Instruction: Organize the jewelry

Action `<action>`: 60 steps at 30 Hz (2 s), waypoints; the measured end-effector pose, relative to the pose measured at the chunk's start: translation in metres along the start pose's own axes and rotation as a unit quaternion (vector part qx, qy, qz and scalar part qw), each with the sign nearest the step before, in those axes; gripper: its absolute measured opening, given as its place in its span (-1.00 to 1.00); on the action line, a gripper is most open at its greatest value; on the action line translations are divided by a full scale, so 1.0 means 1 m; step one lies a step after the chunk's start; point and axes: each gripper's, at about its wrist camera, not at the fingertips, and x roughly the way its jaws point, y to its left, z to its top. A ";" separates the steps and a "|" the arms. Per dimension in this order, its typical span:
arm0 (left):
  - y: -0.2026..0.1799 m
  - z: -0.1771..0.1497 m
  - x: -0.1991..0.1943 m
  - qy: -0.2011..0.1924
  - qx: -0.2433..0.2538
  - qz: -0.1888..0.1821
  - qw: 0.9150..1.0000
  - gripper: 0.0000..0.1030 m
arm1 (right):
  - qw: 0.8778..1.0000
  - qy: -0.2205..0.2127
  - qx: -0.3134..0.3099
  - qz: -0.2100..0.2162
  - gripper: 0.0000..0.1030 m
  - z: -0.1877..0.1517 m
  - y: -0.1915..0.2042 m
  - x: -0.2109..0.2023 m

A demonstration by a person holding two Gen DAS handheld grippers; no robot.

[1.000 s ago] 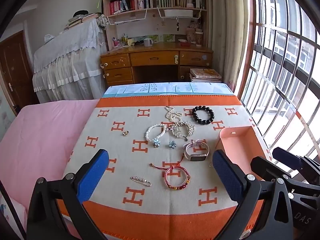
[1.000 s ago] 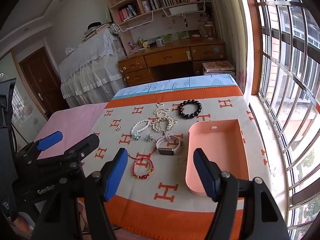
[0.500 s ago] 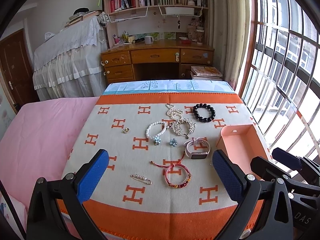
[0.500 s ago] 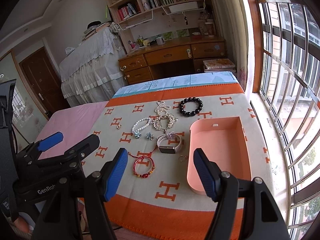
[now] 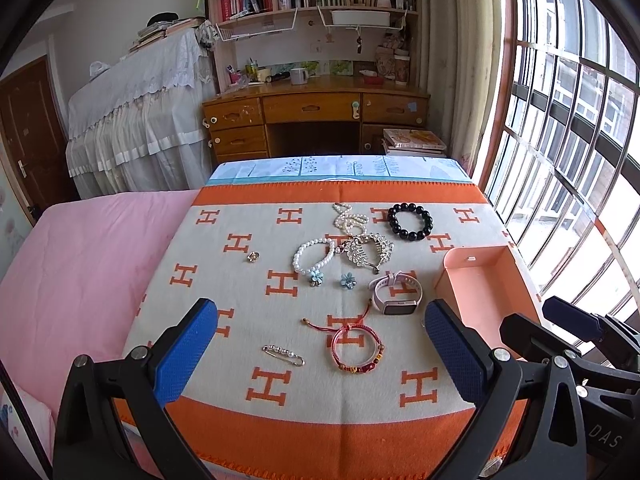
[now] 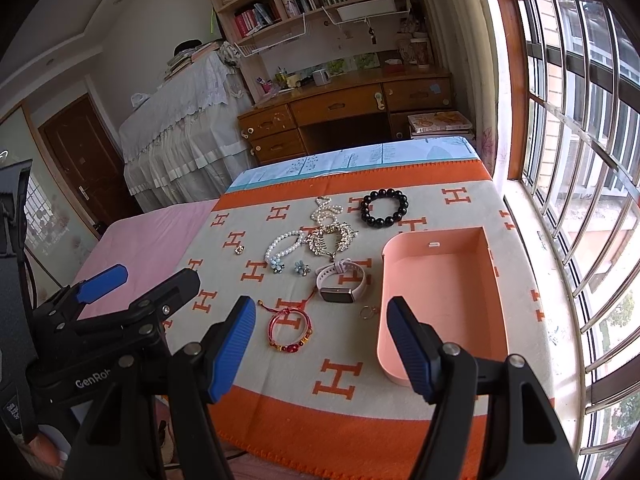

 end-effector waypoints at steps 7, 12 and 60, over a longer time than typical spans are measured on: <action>0.001 -0.002 0.004 0.008 -0.001 0.000 1.000 0.98 | 1.000 0.006 0.003 0.004 0.34 -0.006 0.001 0.007; 0.000 0.002 0.004 0.013 -0.001 0.000 1.000 0.98 | 1.000 0.007 0.004 0.004 0.34 -0.007 0.001 0.008; 0.019 0.145 0.120 0.053 0.045 -0.038 0.997 0.98 | 0.995 0.091 0.031 -0.031 0.33 0.160 -0.060 0.096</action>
